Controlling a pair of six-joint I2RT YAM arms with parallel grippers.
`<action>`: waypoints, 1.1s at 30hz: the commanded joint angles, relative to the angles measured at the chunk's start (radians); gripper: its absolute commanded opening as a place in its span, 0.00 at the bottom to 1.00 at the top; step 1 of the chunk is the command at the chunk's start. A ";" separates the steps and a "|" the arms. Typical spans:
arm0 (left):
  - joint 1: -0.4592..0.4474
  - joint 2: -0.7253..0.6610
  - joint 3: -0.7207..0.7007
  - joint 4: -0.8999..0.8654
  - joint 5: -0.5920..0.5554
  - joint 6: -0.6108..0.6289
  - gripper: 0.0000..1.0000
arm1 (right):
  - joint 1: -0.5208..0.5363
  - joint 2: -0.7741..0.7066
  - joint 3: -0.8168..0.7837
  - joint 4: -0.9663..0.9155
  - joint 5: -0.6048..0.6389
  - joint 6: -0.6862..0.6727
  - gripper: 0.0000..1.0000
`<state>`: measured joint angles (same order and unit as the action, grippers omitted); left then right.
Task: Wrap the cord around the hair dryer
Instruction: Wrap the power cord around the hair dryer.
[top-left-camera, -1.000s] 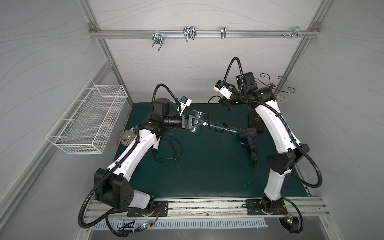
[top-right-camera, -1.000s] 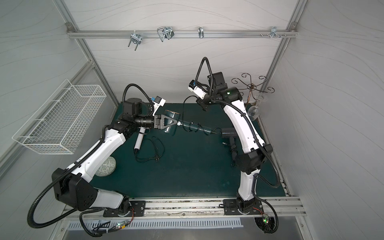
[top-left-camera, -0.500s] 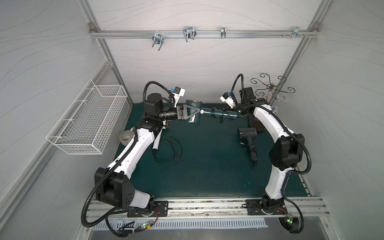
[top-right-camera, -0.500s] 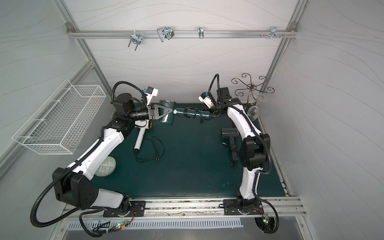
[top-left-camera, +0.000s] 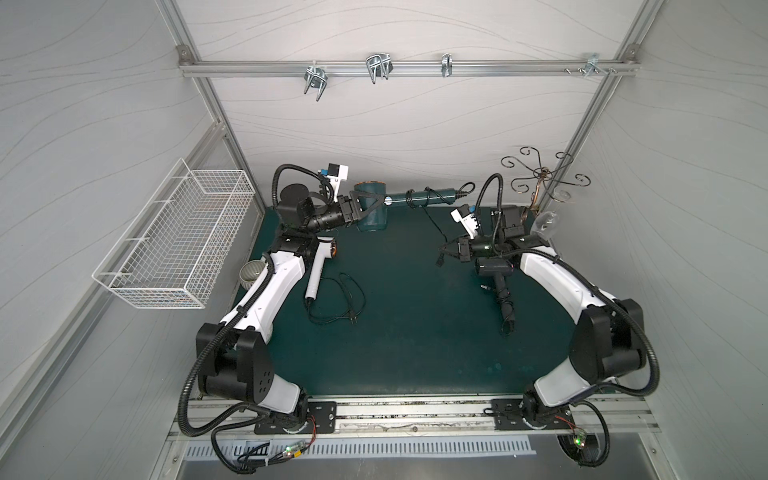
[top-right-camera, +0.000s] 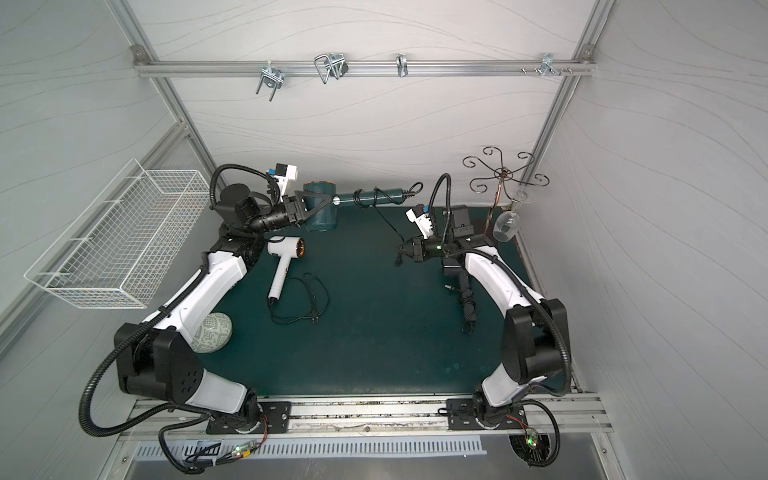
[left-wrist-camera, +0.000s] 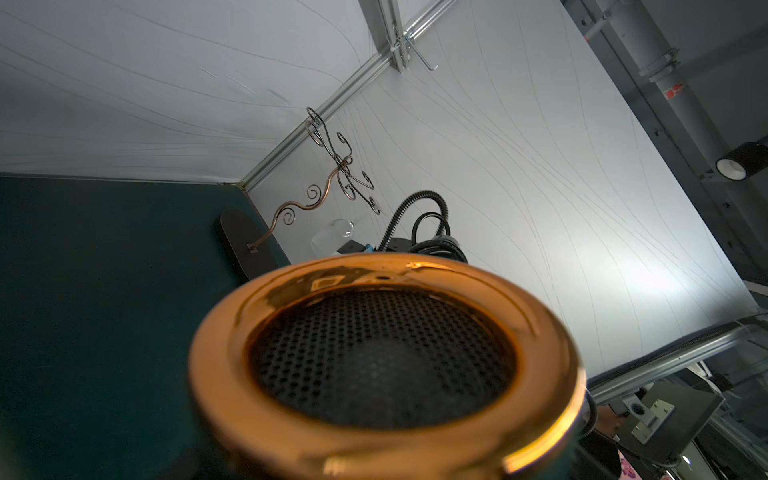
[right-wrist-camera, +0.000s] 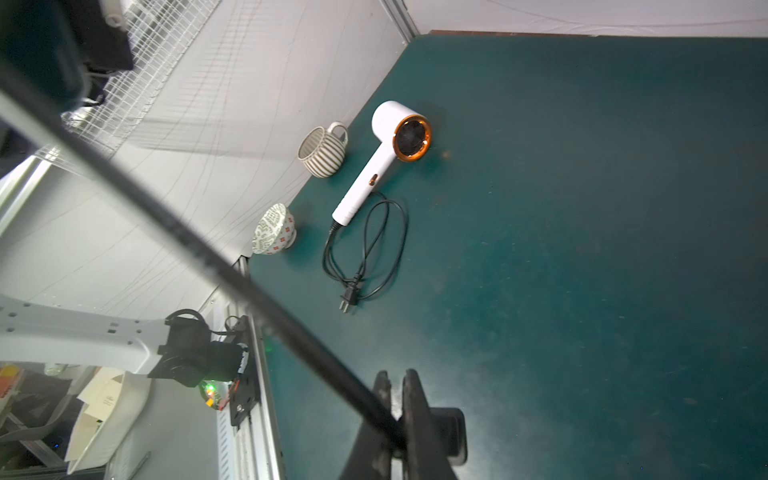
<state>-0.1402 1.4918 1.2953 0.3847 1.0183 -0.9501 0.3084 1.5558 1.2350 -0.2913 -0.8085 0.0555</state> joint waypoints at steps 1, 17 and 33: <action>0.020 -0.003 0.054 0.148 -0.094 -0.034 0.00 | 0.054 -0.058 -0.096 0.099 0.071 0.098 0.00; -0.021 0.028 0.157 -0.591 -0.321 0.523 0.00 | 0.413 -0.060 0.247 -0.517 0.375 -0.201 0.00; -0.142 -0.047 0.072 -0.864 -0.230 0.760 0.00 | 0.368 0.104 0.748 -0.759 0.681 -0.521 0.00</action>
<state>-0.2718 1.5017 1.3636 -0.4686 0.7097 -0.2676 0.7143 1.6257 1.9347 -1.0248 -0.1848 -0.3641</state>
